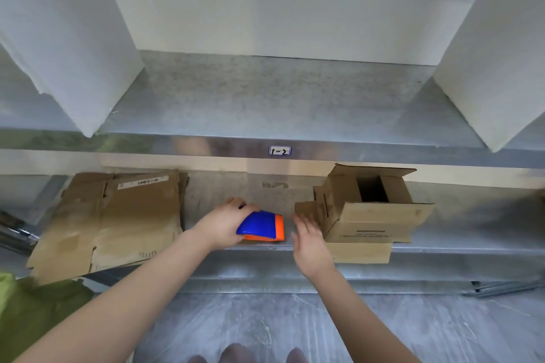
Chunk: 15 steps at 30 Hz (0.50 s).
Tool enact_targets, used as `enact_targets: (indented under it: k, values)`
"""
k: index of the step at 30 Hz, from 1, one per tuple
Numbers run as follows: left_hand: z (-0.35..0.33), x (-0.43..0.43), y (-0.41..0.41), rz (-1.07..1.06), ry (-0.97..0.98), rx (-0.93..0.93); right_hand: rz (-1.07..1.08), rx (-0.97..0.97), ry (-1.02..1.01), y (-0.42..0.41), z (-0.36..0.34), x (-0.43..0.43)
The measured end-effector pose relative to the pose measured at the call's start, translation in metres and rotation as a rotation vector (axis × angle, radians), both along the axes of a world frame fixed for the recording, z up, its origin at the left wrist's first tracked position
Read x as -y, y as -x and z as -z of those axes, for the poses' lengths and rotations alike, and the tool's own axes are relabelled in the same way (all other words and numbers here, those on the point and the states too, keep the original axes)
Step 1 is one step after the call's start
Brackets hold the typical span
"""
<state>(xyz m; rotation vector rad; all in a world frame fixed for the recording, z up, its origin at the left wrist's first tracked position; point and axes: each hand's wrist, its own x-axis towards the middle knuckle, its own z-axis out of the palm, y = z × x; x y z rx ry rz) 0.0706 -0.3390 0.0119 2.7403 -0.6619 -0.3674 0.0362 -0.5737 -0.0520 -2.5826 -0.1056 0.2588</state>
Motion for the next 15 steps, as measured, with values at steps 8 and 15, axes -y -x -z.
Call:
enact_targets:
  k: [8,15]
  values:
    - [-0.056,-0.027,0.000,0.031,0.144,0.202,0.132,-0.112,-0.266,0.003,-0.008,-0.003]
    - [-0.104,-0.041,0.019,0.089,0.162,0.285,0.170,-0.208,-0.645,-0.003,-0.058,-0.025]
